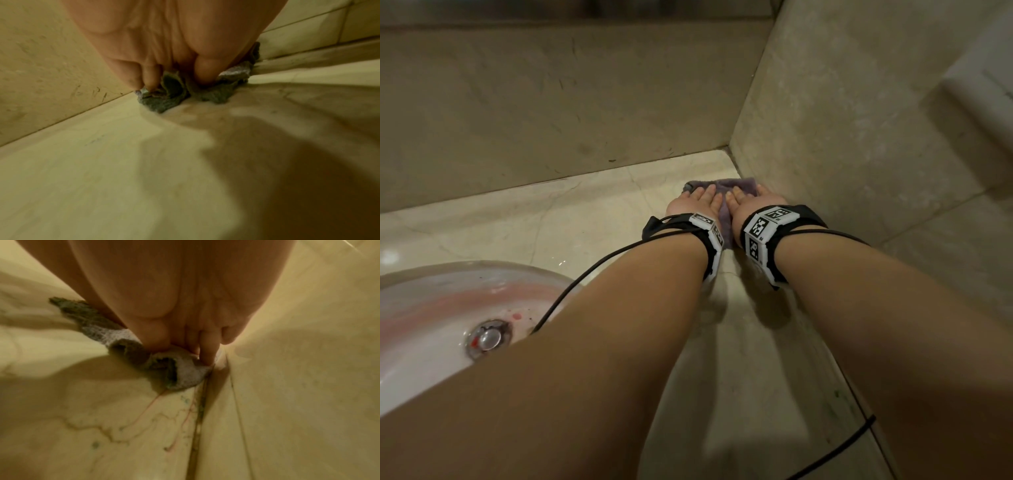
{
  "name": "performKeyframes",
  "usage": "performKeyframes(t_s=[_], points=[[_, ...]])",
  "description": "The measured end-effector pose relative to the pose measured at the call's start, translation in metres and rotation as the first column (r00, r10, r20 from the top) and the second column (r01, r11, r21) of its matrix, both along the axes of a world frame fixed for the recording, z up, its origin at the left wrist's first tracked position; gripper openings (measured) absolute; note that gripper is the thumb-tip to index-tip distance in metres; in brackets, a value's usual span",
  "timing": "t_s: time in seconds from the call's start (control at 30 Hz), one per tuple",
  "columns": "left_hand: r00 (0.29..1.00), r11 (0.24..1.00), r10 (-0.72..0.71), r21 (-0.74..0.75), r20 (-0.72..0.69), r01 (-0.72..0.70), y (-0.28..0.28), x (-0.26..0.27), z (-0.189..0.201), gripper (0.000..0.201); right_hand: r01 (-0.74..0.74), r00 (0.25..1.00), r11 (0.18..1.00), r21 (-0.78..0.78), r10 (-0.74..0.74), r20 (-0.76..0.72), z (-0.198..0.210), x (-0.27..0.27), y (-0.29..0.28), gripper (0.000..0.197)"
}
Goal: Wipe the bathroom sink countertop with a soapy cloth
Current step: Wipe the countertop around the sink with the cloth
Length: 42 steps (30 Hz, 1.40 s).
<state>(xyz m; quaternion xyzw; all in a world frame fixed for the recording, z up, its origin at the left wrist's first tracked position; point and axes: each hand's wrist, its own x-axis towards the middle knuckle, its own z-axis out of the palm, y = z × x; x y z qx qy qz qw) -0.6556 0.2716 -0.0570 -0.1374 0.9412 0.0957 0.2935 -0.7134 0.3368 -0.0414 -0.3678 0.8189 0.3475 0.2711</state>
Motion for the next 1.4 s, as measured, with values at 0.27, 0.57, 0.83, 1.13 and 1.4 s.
performKeyframes(t_s=[0.27, 0.57, 0.83, 1.13, 1.4], points=[[1.0, 1.0, -0.021, -0.007, -0.002, 0.021, 0.011, 0.01, 0.0, 0.064, -0.024, 1.0, 0.999, 0.028, 0.024, -0.016, 0.006, 0.015, 0.014, 0.077], [0.999, 0.999, -0.049, -0.016, 0.015, 0.049, 0.027, 0.021, -0.001, 0.067, -0.018, 1.0, 0.999, 0.026, 0.018, -0.017, 0.002, 0.026, 0.029, 0.078], [0.998, 0.998, -0.065, -0.012, 0.012, 0.065, 0.036, 0.028, -0.003, 0.065, -0.015, 0.999, 0.998, 0.056, 0.017, -0.038, -0.001, 0.032, 0.041, 0.081], [0.983, 0.973, -0.178, -0.141, 0.035, 0.181, 0.055, 0.043, -0.003, 0.073, -0.058, 0.994, 0.994, 0.093, 0.066, -0.084, -0.01, 0.037, 0.062, 0.08], [0.982, 0.971, -0.182, -0.145, 0.051, 0.188, 0.068, 0.054, -0.003, 0.076, -0.048, 0.993, 0.992, 0.115, 0.06, -0.098, -0.015, 0.047, 0.078, 0.082]])
